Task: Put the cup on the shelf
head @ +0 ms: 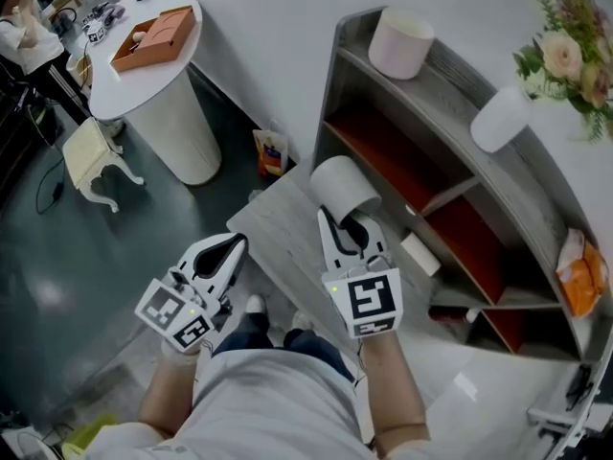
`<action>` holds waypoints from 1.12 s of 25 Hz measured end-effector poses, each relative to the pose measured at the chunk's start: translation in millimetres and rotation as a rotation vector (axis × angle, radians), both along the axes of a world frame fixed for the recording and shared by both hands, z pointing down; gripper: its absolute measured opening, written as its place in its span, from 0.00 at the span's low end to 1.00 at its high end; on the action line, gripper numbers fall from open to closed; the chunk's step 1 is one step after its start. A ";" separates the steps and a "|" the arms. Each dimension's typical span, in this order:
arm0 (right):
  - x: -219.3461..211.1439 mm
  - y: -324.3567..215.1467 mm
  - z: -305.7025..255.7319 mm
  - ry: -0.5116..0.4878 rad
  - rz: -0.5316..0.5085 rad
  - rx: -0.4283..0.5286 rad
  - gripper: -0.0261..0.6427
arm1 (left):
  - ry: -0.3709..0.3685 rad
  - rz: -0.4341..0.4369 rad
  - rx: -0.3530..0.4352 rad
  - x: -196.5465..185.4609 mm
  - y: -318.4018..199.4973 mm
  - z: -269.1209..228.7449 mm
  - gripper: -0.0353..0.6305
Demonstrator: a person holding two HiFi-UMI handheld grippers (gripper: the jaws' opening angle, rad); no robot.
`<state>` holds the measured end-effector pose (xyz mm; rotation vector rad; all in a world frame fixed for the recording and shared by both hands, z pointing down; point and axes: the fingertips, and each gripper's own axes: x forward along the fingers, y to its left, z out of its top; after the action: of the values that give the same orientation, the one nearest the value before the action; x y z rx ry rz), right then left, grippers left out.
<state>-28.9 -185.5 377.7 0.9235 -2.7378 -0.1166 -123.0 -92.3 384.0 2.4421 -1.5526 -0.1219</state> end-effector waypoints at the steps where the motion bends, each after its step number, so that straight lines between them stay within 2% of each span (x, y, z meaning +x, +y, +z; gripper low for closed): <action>1: -1.7 -7.0 -0.3 0.011 0.016 0.001 0.10 | -0.003 0.021 0.004 -3.0 -5.7 -1.7 0.08; 7: -5.8 -51.0 1.3 0.090 0.114 -0.005 0.10 | -0.007 0.114 0.014 -18.2 -37.9 -8.7 0.08; 11: -2.5 -86.1 10.8 0.182 0.164 -0.035 0.10 | 0.000 0.165 0.013 -20.6 -59.3 -8.2 0.08; 18: 0.5 -144.4 26.3 0.355 0.226 -0.052 0.10 | 0.031 0.206 0.001 -28.5 -96.3 -0.5 0.08; 28: -6.7 -188.2 43.4 0.540 0.206 -0.066 0.10 | 0.051 0.211 -0.019 -38.1 -130.5 9.2 0.08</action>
<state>-35.6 -373.7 421.0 0.9792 -2.1307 -0.2028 -161.2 -222.8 393.3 2.5479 -1.2609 -0.1297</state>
